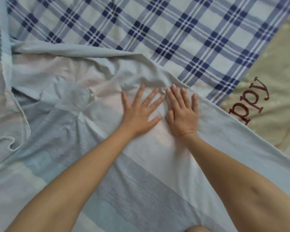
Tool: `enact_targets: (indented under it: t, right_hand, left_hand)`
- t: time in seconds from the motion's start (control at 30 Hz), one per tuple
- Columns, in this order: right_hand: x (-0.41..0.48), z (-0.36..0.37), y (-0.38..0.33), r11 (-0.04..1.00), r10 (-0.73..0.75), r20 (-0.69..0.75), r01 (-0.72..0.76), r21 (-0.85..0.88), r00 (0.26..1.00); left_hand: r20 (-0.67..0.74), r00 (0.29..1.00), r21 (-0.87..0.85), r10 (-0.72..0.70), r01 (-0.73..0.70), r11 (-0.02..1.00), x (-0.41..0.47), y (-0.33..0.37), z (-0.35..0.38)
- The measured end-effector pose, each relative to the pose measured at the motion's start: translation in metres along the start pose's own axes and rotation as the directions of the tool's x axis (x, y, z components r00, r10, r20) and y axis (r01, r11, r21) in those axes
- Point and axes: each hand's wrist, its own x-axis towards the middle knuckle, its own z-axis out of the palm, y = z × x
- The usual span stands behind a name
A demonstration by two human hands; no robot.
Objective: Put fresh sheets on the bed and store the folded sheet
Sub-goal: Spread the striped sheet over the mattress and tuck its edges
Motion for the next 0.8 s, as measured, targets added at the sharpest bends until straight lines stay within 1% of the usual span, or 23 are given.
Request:
enact_targets:
  t: [0.07, 0.1, 0.2, 0.3, 0.37, 0.4, 0.47, 0.5, 0.57, 0.63, 0.7, 0.73, 0.77, 0.8]
  right_hand:
    - [0.001, 0.003, 0.003, 0.999, 0.031, -0.025, -0.031, -0.006, 0.999]
    - [0.002, 0.006, 0.002, 0.999, 0.038, -0.034, -0.039, -0.034, 0.999]
    - [0.002, 0.008, 0.0, 0.996, 0.03, -0.021, -0.032, -0.085, 0.999]
    - [0.005, 0.009, 0.001, 0.994, 0.044, 0.0, -0.044, -0.104, 0.999]
    - [0.001, 0.006, 0.001, 0.992, 0.062, 0.03, -0.058, -0.115, 0.998]
    - [0.002, 0.008, -0.002, 0.992, 0.065, 0.049, -0.06, -0.108, 0.997]
    - [0.004, 0.003, -0.002, 0.992, 0.084, 0.082, -0.076, -0.098, 0.993]
    - [0.005, -0.003, -0.002, 0.993, 0.092, 0.105, -0.083, -0.086, 0.99]
    - [0.005, -0.013, -0.001, 0.998, 0.066, 0.139, -0.063, -0.031, 0.988]
    - [-0.018, -0.023, 0.014, 1.0, -0.002, 0.193, 0.0, 0.009, 0.981]
    - [-0.06, -0.039, 0.054, 0.999, -0.003, 0.286, 0.016, -0.044, 0.958]
    - [-0.08, -0.048, 0.082, 0.996, 0.027, 0.304, 0.001, -0.093, 0.952]
    - [-0.092, -0.058, 0.114, 0.987, 0.1, 0.293, -0.057, -0.15, 0.951]
    - [-0.098, -0.066, 0.14, 0.964, 0.231, 0.272, -0.181, -0.197, 0.934]
  left_hand:
    - [0.049, 0.988, -0.001, -0.144, 0.144, 0.99, 0.045, -0.02, -0.007]
    - [0.045, 0.977, 0.005, -0.208, 0.208, 0.978, 0.067, -0.033, -0.009]
    - [0.066, 0.921, 0.004, -0.383, 0.383, 0.924, 0.109, -0.054, -0.02]
    - [0.113, 0.892, -0.013, -0.439, 0.443, 0.897, 0.118, -0.051, -0.027]
    - [0.138, 0.872, -0.091, -0.47, 0.483, 0.871, 0.111, -0.038, -0.032]
    - [0.158, 0.841, -0.151, -0.517, 0.538, 0.829, 0.099, -0.032, -0.029]
    - [0.264, 0.77, -0.247, -0.581, 0.636, 0.731, 0.072, -0.001, -0.027]
    - [0.336, 0.741, -0.247, -0.581, 0.664, 0.706, 0.058, 0.017, -0.026]
    - [0.447, 0.702, -0.215, -0.554, 0.686, 0.695, 0.039, 0.035, -0.025]
    - [0.51, 0.676, -0.187, -0.532, 0.691, 0.698, 0.038, 0.033, -0.028]
    - [0.555, 0.658, -0.163, -0.509, 0.686, 0.71, 0.044, 0.029, -0.031]
    - [0.574, 0.649, -0.153, -0.499, 0.684, 0.713, 0.043, 0.03, -0.032]
    - [0.579, 0.649, -0.149, -0.493, 0.679, 0.719, 0.045, 0.033, -0.033]
    - [0.574, 0.653, -0.14, -0.495, 0.673, 0.726, 0.043, 0.033, -0.033]
